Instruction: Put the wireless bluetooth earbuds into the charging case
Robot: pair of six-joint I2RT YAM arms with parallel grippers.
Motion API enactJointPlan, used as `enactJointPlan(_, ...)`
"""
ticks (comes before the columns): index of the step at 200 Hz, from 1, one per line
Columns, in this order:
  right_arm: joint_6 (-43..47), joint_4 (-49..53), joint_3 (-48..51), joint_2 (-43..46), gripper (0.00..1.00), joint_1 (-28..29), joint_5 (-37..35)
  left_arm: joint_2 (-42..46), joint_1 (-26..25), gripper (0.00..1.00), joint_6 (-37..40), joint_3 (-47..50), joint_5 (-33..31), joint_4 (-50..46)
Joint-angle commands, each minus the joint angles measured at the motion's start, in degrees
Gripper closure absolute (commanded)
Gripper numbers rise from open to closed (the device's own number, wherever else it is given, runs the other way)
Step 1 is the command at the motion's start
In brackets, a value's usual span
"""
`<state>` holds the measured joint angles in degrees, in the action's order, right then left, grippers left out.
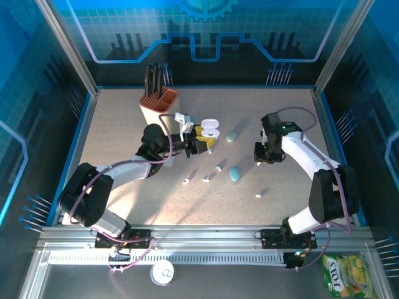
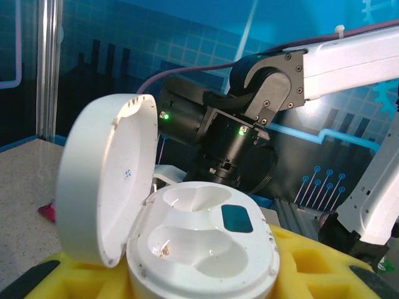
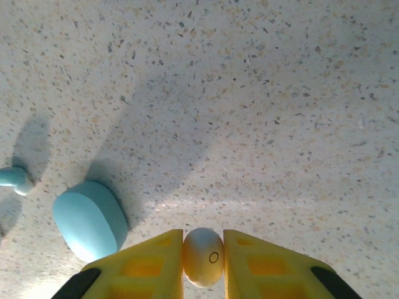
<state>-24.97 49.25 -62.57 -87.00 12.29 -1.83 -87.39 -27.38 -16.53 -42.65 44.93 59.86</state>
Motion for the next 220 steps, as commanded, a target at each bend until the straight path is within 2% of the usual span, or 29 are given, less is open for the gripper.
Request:
enactJointPlan(1,0.66,5.44,-2.02,-0.26,0.78,1.67,-4.72,-0.42,0.69,0.67,0.46,0.64,1.61,3.03)
enactJointPlan(60,1.40,0.93,-3.21,9.44,0.77,3.00,3.53,-0.24,0.66,0.67,2.57,-0.23,2.01,-0.35)
enactJointPlan(109,8.31,-2.85,-8.62,16.59,0.77,6.90,12.44,-0.51,0.68,0.67,3.85,-1.17,3.11,-2.63)
enactJointPlan(154,11.30,-5.71,-16.01,15.76,0.78,13.05,19.02,-0.69,0.66,0.67,4.19,-0.96,4.14,-3.10)
enactJointPlan(220,13.11,-7.87,-23.87,9.55,0.79,19.53,18.89,-0.37,0.67,0.67,6.79,0.61,3.61,-4.61)
